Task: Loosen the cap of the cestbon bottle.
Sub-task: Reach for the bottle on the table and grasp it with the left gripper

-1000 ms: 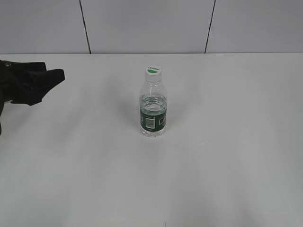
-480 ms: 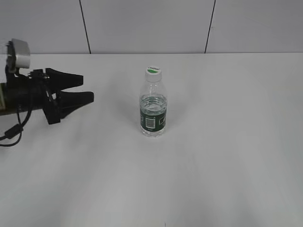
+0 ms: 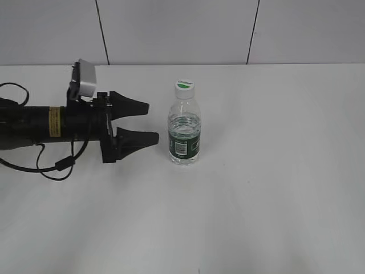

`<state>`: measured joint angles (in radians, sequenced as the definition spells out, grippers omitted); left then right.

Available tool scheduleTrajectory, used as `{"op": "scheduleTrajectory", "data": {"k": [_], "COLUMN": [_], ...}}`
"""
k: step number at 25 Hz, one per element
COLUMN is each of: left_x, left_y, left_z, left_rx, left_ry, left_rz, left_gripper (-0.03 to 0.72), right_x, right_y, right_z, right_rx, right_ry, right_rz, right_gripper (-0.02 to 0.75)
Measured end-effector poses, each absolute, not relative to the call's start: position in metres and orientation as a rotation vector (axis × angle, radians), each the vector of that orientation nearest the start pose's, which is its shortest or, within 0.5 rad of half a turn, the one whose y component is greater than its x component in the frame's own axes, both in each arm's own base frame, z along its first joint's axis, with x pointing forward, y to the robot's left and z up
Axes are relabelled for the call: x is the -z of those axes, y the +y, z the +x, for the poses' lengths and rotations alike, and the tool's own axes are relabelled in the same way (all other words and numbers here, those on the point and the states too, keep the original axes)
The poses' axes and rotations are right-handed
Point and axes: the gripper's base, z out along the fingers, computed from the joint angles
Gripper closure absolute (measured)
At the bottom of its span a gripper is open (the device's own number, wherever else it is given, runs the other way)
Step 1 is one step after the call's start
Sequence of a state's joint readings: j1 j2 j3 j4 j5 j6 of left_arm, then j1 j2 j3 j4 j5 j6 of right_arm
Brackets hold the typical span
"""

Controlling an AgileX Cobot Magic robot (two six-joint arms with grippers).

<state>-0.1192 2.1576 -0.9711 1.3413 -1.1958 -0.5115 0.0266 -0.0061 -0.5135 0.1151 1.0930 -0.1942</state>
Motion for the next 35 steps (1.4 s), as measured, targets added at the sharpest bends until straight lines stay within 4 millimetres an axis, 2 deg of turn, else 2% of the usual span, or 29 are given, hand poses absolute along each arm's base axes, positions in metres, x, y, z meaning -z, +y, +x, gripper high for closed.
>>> {"op": "scheduleTrajectory", "data": {"k": [5, 12, 23, 29, 32, 35], "left_x": [-0.094, -0.088, -0.077, -0.073, -0.073, -0.073], "left_y": [-0.150, -0.173, -0.195, -0.199, -0.199, -0.199], "left_z": [0.347, 0.353, 0.352, 0.356, 0.357, 0.356], "left_rx": [0.957, 0.949, 0.948, 0.948, 0.947, 0.951], "left_ry": [1.517, 1.505, 1.560, 1.563, 1.562, 1.558], "left_rz": [1.205, 1.236, 1.170, 1.151, 1.150, 1.151], "left_gripper": [0.108, 0.105, 0.104, 0.105, 0.134, 0.218], "right_x": [-0.279, -0.279, -0.279, -0.279, -0.279, -0.279], "right_y": [0.009, 0.009, 0.009, 0.009, 0.009, 0.009], "right_z": [-0.009, -0.009, -0.009, -0.009, -0.009, -0.009], "right_rx": [-0.034, -0.034, -0.034, -0.034, -0.034, -0.034], "right_ry": [2.038, 2.038, 2.038, 2.038, 2.038, 2.038], "right_rz": [-0.235, -0.235, -0.235, -0.235, -0.235, -0.235], "right_gripper": [0.150, 0.150, 0.150, 0.150, 0.150, 0.150]}}
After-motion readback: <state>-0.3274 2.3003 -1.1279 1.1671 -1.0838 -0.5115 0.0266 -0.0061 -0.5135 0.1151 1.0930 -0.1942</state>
